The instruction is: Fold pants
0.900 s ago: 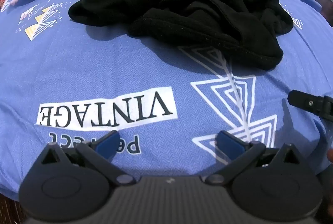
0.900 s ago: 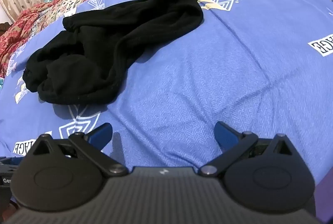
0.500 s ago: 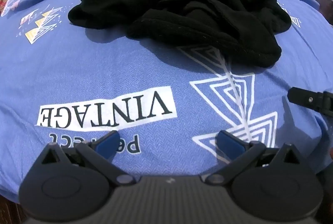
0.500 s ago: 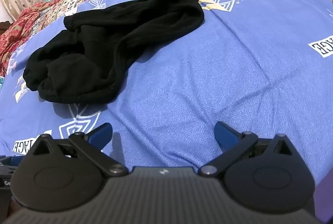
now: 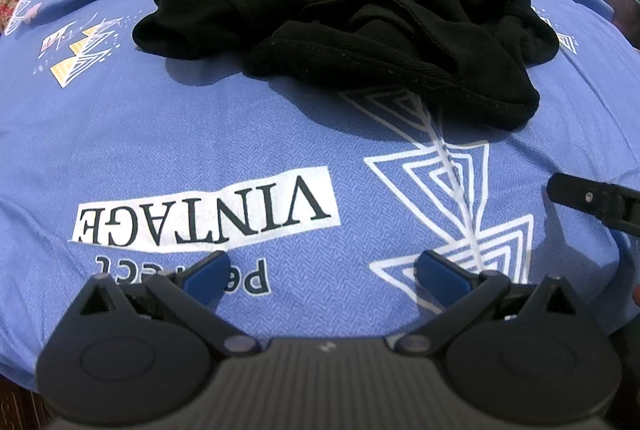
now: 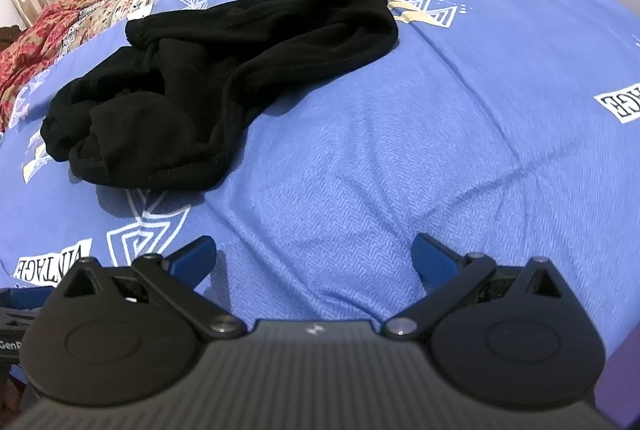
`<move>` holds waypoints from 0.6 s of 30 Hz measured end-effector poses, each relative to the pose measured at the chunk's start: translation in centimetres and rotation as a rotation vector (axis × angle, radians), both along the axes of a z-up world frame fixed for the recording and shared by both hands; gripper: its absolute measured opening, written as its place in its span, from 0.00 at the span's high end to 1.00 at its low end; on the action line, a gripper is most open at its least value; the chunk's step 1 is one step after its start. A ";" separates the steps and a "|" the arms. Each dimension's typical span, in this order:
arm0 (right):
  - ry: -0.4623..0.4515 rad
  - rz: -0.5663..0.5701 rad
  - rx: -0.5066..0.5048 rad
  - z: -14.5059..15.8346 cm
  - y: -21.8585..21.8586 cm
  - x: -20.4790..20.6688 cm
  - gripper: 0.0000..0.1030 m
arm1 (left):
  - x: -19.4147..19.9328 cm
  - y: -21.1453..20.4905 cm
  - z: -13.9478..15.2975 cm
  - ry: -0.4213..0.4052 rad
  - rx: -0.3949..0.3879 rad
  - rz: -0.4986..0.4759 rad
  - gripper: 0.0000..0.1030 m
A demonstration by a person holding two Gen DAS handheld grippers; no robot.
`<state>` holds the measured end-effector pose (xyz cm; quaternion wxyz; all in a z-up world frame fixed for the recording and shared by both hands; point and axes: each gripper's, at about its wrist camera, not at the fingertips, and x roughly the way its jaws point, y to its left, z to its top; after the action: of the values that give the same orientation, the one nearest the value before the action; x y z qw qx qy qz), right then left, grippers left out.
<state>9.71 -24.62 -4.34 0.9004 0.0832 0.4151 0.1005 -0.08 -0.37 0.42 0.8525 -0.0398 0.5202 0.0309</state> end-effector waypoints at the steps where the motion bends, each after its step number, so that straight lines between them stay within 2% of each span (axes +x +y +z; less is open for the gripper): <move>1: -0.001 0.002 -0.003 0.0 0.0 0.0 0.00 | -0.1 0.0 0.0 -0.001 0.000 0.000 0.00; 9: -0.018 0.031 -0.063 -0.1 0.6 -0.1 0.00 | -0.3 0.5 0.4 -0.027 -0.017 -0.003 0.00; 11: -0.023 0.038 -0.070 0.0 0.6 -0.1 0.00 | -0.1 1.4 1.4 -0.069 -0.050 0.024 0.00; 14: -0.061 0.016 -0.081 0.4 0.2 -0.5 0.02 | 0.7 2.9 2.8 -0.106 -0.144 0.059 0.00; 15: -0.075 0.004 -0.076 0.6 0.0 -0.5 0.05 | 1.4 3.4 3.1 -0.106 -0.192 0.075 0.00; 17: -0.094 -0.016 -0.066 0.9 -0.6 -0.5 0.28 | 3.2 4.5 3.6 -0.097 -0.296 0.107 0.00; 18: -0.098 -0.018 -0.058 1.0 -0.8 -0.5 0.33 | 3.9 4.9 3.6 -0.091 -0.348 0.120 0.00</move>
<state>9.23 -25.45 -3.39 0.9226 0.0556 0.3724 0.0842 3.82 4.48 3.99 0.8520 -0.2187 0.4755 -0.0106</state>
